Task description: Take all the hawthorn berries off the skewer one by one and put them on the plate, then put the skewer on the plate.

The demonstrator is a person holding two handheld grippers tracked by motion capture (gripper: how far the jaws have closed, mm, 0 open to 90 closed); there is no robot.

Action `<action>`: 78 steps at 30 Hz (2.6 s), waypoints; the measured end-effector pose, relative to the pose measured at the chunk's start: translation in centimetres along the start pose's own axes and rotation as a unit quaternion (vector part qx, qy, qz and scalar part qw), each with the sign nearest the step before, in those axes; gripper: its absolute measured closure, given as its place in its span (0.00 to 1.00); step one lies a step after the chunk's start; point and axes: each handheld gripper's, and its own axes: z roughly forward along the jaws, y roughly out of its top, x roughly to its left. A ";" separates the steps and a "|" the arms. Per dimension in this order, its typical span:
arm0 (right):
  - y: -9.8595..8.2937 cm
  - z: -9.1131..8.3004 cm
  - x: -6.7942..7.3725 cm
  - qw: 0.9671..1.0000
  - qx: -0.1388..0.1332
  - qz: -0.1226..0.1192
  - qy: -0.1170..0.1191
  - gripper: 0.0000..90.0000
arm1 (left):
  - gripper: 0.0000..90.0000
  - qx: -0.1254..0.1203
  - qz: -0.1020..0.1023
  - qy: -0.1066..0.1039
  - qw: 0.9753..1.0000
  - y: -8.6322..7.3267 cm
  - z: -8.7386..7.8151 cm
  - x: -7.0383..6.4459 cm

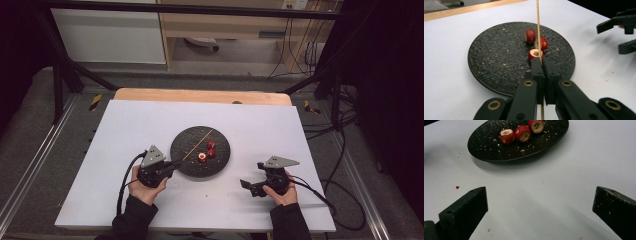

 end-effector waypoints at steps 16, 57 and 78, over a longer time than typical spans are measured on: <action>-0.2 0.2 0.0 1.000 0.008 -0.007 -0.002 0.01 | 0.98 0.018 -0.013 0.024 0.999 1.6 2.8 1.6; -0.4 0.4 0.1 1.000 0.017 -0.011 -0.005 0.01 | 0.97 0.102 0.004 0.070 0.992 1.1 8.8 1.5; -0.5 0.4 0.1 0.999 0.026 -0.013 -0.012 0.01 | 0.30 0.088 0.015 0.015 0.996 0.6 3.2 2.5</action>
